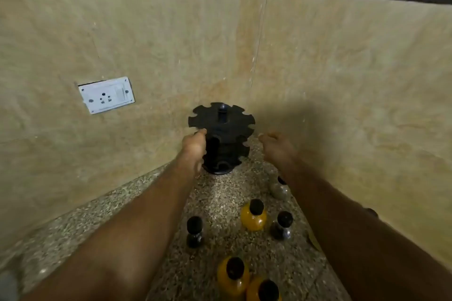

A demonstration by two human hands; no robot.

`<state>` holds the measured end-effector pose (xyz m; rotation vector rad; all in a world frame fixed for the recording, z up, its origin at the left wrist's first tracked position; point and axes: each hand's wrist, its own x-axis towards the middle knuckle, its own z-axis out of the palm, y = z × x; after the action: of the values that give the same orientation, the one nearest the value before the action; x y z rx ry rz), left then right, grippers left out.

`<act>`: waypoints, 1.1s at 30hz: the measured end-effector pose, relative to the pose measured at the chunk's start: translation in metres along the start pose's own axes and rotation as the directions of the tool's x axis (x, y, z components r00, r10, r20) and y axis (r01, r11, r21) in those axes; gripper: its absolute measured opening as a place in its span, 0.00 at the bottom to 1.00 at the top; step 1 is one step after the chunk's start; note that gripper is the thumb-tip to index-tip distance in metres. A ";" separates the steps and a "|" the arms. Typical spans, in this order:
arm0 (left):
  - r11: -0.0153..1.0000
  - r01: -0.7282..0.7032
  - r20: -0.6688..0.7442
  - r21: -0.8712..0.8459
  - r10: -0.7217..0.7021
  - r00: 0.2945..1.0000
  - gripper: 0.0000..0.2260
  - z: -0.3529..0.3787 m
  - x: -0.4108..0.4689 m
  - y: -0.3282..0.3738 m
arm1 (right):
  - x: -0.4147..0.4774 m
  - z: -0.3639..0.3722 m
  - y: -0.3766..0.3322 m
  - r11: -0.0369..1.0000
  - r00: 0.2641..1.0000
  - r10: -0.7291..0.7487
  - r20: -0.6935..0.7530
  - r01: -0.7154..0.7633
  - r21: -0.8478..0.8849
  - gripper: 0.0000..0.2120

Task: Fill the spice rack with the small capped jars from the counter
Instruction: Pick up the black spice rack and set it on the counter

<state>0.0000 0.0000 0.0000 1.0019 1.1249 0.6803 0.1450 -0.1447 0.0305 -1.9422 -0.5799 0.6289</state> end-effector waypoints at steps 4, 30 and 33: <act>0.983 0.103 0.061 -0.150 -0.095 0.994 0.12 0.007 0.030 -0.004 | 0.045 0.022 0.001 0.979 0.993 0.103 0.062 -0.112 0.172 0.10; 0.937 0.038 0.293 -0.347 0.070 0.953 0.05 0.049 0.005 0.041 | 0.049 -0.020 -0.035 0.665 0.993 0.118 -0.032 -0.055 0.745 0.04; 0.940 0.026 0.384 -0.341 0.114 0.916 0.07 0.068 -0.032 0.052 | 0.011 -0.058 -0.044 0.688 0.991 0.098 -0.097 0.003 0.726 0.03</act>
<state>0.0563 -0.0259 0.0674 0.8204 0.5998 0.6436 0.1851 -0.1577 0.0908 -1.2195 -0.1406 0.6345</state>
